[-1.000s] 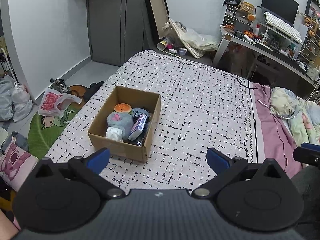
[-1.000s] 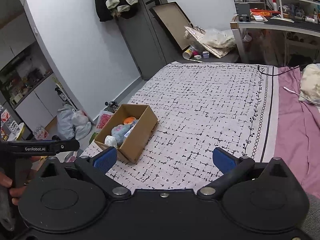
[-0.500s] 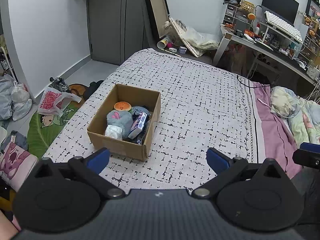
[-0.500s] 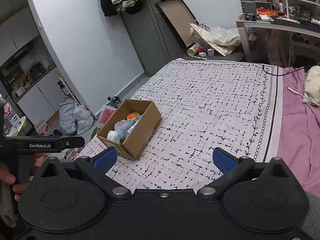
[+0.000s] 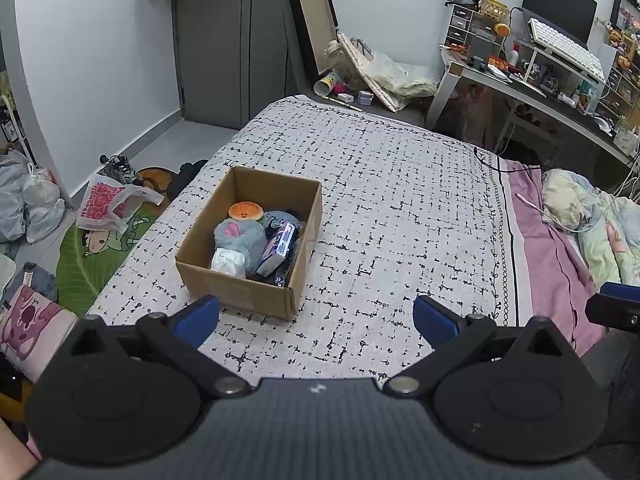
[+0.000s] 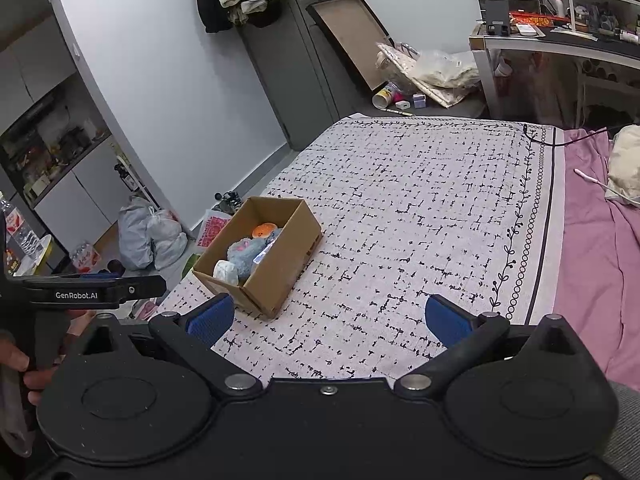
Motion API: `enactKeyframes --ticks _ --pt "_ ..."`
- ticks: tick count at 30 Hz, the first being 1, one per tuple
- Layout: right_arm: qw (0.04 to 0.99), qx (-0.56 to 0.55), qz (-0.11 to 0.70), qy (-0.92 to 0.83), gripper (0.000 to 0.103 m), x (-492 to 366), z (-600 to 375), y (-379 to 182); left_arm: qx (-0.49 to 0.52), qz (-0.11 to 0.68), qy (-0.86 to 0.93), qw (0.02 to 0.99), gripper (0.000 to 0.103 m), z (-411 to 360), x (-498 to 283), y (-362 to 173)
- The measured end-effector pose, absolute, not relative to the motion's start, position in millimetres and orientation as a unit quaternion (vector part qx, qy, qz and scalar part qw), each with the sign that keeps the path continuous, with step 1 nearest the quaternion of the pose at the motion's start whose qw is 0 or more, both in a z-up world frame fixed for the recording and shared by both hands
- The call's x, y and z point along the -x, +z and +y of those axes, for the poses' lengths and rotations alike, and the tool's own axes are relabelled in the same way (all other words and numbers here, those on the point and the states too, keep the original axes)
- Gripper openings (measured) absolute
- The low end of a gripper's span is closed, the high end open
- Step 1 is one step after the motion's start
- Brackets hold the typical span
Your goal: Organize soft objects
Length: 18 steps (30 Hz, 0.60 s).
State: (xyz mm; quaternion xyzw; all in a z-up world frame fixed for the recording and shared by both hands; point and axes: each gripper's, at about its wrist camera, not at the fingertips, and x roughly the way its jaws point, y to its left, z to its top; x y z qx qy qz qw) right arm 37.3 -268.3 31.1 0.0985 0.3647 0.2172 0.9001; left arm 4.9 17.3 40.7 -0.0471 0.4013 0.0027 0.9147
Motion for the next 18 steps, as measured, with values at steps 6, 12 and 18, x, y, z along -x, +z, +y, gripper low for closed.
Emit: enactKeyframes --ticks 6,12,18 --pt "0.900 -0.099 0.365 0.217 0.103 -37.4 -268.2 31.3 0.047 0.400 0.003 0.915 0.102 17.7 -5.1 40.6" --pt "0.900 -0.099 0.365 0.219 0.103 -37.1 -267.7 30.8 0.043 0.401 0.001 0.915 0.102 18.5 -7.1 40.9" --pt "0.900 -0.097 0.366 0.217 0.103 -36.9 -266.5 30.3 0.042 0.401 0.000 0.915 0.102 17.9 -6.6 40.5"
